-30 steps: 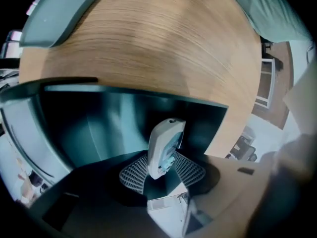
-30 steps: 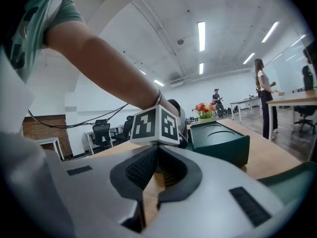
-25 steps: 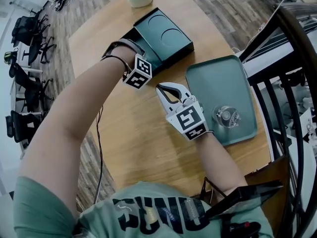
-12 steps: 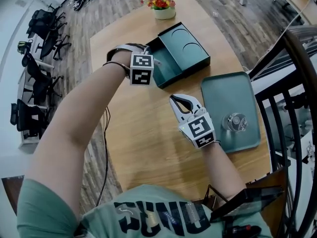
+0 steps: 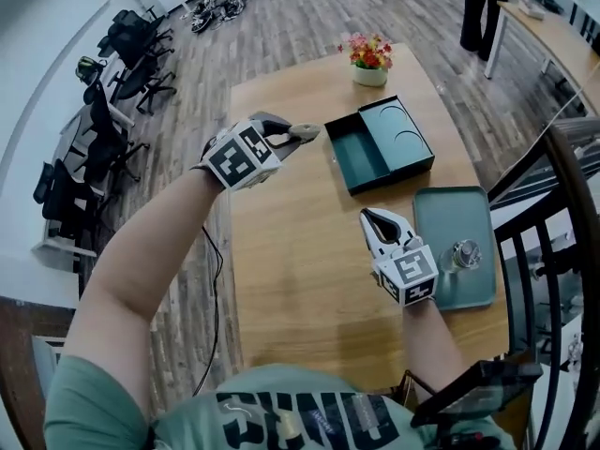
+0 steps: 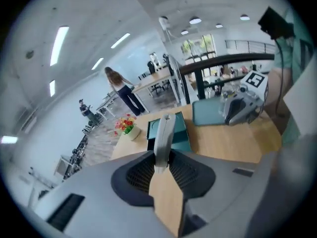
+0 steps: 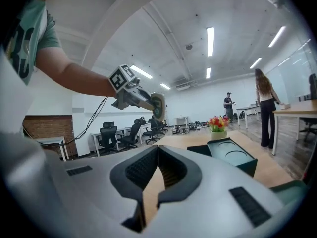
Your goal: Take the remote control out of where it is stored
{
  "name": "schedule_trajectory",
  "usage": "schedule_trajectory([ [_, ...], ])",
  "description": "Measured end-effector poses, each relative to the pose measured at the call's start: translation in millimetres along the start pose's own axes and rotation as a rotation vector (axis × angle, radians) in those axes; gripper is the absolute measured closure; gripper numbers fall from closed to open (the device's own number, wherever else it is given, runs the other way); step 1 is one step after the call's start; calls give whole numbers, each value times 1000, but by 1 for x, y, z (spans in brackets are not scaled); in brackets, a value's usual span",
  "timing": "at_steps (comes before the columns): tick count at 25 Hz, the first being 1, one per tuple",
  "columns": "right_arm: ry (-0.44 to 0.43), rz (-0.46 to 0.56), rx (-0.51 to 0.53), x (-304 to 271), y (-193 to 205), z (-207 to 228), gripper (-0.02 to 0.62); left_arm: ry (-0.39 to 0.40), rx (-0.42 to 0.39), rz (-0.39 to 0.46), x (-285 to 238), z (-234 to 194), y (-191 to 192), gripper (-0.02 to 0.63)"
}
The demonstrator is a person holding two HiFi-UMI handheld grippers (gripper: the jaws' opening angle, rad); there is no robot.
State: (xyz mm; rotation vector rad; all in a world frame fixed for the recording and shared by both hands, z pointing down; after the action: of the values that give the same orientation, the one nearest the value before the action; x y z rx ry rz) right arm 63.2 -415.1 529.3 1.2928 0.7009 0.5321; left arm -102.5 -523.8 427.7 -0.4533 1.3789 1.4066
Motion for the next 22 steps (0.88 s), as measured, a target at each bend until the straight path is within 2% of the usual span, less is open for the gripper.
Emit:
schedule_trajectory([
  [2, -4, 11, 29, 9, -18, -16, 589, -10, 101, 120, 42, 16, 14, 511],
  [6, 8, 27, 42, 36, -47, -51, 589, -14, 237, 308, 119, 68, 50, 511],
  [13, 87, 23, 48, 111, -80, -145, 589, 9, 360, 568, 226, 196, 140, 511],
  [17, 164, 31, -15, 163, -81, -214, 589, 44, 414, 669, 281, 279, 204, 511],
  [22, 199, -1, -35, 193, -73, -274, 589, 70, 533, 725, 314, 352, 279, 511],
])
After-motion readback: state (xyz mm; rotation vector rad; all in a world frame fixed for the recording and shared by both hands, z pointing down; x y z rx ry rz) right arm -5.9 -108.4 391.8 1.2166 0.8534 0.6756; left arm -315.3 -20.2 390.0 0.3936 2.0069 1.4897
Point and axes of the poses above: the fingertips, and each gripper's own axes: x backward along the fingers, z to its right, y out of its underside, the point moved 3 cm from there along x, backward along the fingers, and after that the axes turned 10 degrees about y, right-handed, at the moved point
